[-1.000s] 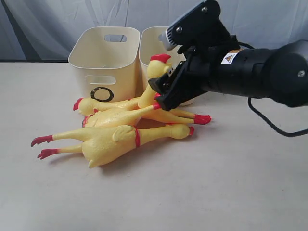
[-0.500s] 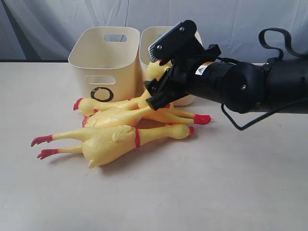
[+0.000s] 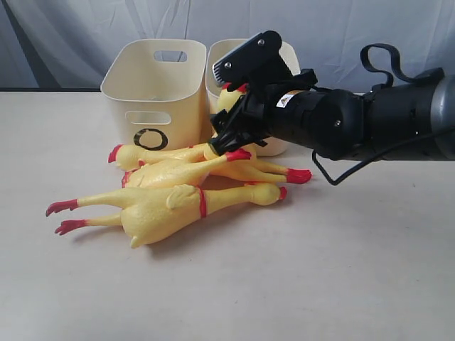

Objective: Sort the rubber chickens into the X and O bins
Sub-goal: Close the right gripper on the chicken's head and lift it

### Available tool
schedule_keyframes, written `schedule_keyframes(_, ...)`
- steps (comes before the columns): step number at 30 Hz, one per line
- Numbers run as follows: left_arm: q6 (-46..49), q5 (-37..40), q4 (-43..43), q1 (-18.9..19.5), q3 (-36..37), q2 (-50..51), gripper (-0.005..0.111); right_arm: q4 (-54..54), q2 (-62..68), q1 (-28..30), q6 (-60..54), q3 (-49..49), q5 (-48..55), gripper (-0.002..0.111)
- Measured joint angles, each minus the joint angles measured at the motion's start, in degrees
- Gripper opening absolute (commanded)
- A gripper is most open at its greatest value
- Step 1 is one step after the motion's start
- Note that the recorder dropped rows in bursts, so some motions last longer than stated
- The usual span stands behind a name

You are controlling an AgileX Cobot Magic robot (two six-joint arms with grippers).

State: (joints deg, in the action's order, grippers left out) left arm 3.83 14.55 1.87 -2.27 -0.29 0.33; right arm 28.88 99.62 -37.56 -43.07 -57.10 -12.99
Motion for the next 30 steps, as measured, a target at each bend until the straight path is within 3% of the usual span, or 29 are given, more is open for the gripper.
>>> schedule_keyframes(12,0.0,0.0,0.0,0.0,0.0,0.0,0.0,0.1,0.0,0.0,0.4,0.0,0.4,0.019)
schedule_keyframes(18,0.0,0.0,0.0,0.0,0.0,0.0,0.0,0.2,0.0,-0.2,0.4,0.0,0.5,0.001)
schedule_keyframes(30,0.0,0.0,0.0,0.0,0.0,0.0,0.0,0.2,-5.3,-0.2,0.4,-0.1,1.8,-0.001)
